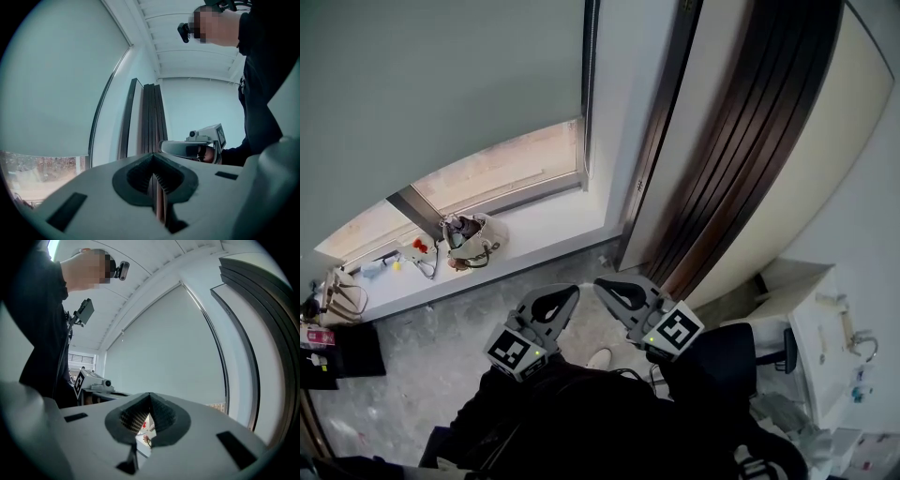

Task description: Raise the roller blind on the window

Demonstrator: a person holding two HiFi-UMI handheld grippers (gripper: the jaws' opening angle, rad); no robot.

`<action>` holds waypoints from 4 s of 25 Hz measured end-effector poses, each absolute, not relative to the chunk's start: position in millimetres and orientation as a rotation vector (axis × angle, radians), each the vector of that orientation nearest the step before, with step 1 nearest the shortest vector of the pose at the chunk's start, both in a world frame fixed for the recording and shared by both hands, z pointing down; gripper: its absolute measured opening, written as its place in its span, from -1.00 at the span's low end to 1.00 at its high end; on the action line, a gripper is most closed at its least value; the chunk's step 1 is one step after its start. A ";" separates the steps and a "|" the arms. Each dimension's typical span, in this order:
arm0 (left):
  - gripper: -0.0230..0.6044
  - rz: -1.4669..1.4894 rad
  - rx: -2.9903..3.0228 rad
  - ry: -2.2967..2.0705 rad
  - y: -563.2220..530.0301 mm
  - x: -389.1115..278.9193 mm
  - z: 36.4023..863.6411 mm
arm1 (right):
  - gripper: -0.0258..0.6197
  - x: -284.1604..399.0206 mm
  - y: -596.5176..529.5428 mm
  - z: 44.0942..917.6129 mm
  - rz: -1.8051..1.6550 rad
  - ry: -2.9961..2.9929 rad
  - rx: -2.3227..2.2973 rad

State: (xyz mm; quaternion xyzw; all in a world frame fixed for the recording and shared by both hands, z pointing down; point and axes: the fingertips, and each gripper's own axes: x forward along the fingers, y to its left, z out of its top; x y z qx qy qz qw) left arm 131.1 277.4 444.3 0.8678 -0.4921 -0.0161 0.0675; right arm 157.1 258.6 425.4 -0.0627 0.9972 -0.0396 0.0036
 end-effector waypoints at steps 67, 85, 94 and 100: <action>-0.91 -0.054 2.583 -1.428 -137.6 -42.7 431.2 | -0.90 0.2 -111.9 406.9 -0.149 3.115 -0.133; -0.39 -0.148 2.890 -1.233 -296.9 -51.0 302.5 | -0.90 -7.0 -144.4 417.8 -0.218 3.080 -0.465; -0.40 -0.130 2.935 -1.199 -319.2 -43.5 289.9 | -0.90 -7.0 -141.2 414.6 -0.229 3.048 -0.562; -0.69 -0.108 2.925 -1.248 -321.6 -47.3 291.7 | -0.90 1.7 -143.6 416.9 -0.224 3.038 -0.598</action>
